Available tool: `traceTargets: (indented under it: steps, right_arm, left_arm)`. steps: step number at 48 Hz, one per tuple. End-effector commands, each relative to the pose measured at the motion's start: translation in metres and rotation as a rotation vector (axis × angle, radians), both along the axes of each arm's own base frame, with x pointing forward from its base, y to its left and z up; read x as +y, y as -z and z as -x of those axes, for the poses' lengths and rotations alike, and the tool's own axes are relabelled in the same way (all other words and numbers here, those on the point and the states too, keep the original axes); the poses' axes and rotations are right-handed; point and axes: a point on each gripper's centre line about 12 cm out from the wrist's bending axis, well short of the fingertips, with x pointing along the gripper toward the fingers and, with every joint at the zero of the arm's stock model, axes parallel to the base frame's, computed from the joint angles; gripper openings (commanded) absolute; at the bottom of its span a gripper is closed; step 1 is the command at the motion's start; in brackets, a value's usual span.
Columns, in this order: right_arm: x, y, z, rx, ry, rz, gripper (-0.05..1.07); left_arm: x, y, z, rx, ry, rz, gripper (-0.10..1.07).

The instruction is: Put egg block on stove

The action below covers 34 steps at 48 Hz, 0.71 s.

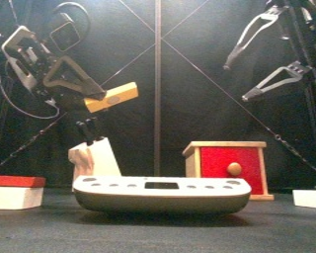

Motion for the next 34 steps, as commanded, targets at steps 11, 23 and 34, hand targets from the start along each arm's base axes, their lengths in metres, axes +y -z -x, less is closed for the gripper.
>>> traceTargets:
  steps: [11,23,34]
  right_arm:
    - [0.001,-0.007,-0.001,-0.022,-0.002,-0.01,0.95]
    - [0.0,-0.005,0.0,-0.013,0.008,-0.017,0.95]
    - [-0.001,-0.004,0.0,-0.009,0.015,-0.02,0.95]
  left_arm:
    - [-0.002,0.005,-0.032,0.066,0.035,-0.049,0.32]
    - [0.005,0.017,-0.046,0.097,0.035,-0.076,0.32]
    - [0.013,0.032,-0.057,0.129,0.014,-0.079,0.31]
